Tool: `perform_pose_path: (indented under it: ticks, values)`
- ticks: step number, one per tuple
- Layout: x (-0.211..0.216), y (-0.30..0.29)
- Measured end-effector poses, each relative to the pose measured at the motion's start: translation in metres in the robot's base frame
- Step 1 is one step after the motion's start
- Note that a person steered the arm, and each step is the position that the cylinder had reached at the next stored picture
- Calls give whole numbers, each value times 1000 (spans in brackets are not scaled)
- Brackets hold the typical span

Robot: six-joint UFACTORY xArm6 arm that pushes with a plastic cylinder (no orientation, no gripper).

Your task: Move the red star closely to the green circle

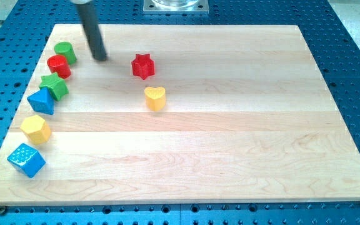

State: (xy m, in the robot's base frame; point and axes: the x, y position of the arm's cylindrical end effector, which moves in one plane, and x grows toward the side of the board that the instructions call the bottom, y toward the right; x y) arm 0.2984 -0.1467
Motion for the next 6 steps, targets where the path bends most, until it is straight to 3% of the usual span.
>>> perform_pose_path:
  ticks: [2, 4, 5, 6]
  values:
    - [-26, 119]
    - [-17, 179]
    - [25, 180]
    - [44, 118]
